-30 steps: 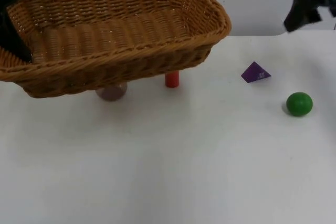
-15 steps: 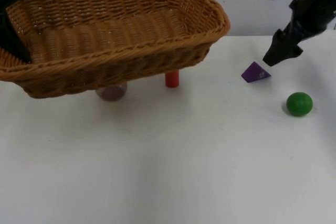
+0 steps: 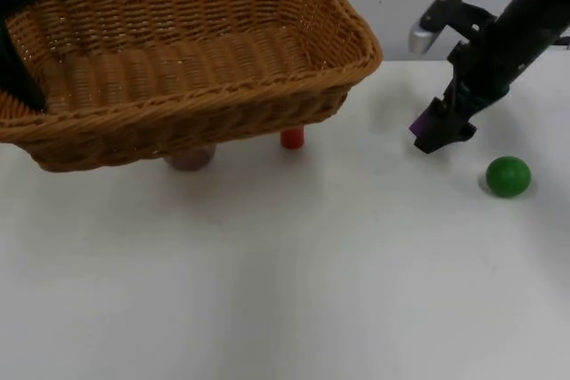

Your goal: Pick up the basket with the left hand and place the triangular block into the basket with the right hand.

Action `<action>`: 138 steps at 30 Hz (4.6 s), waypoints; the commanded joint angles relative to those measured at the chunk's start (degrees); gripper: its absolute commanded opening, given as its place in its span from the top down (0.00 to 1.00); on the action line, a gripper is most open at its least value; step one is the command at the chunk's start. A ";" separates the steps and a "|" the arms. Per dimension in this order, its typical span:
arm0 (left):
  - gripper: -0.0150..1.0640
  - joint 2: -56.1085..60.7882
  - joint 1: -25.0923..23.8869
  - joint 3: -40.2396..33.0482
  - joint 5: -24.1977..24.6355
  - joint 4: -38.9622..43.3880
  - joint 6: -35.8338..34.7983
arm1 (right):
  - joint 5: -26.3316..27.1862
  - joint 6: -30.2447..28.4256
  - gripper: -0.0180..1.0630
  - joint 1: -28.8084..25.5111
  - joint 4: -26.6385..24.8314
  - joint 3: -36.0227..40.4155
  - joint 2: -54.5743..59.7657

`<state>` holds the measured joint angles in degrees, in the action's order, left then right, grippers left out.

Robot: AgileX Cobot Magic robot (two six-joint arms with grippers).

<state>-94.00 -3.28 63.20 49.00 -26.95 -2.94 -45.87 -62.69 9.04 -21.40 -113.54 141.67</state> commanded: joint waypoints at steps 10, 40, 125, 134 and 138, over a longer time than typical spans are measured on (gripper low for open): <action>0.99 1.04 0.01 0.57 0.00 -0.95 -1.13 | 0.74 -1.03 0.01 0.34 0.26 -3.04 3.17; 0.99 1.49 0.01 3.42 1.42 0.80 -2.03 | 0.19 3.07 0.65 0.34 -1.41 -3.51 3.63; 0.99 1.40 11.92 3.42 -4.51 0.71 -3.14 | 0.48 69.50 0.98 34.11 27.69 18.07 -38.43; 0.99 1.40 11.92 3.42 -4.13 0.71 -3.14 | 10.75 79.18 0.98 33.98 37.79 26.85 -38.31; 0.99 1.40 11.92 3.42 -2.85 0.60 -3.14 | 10.93 80.42 0.98 33.98 39.04 26.85 -36.89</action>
<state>-93.41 8.47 66.05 45.81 -24.13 -5.55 -35.86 16.84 42.91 16.56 -87.10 104.15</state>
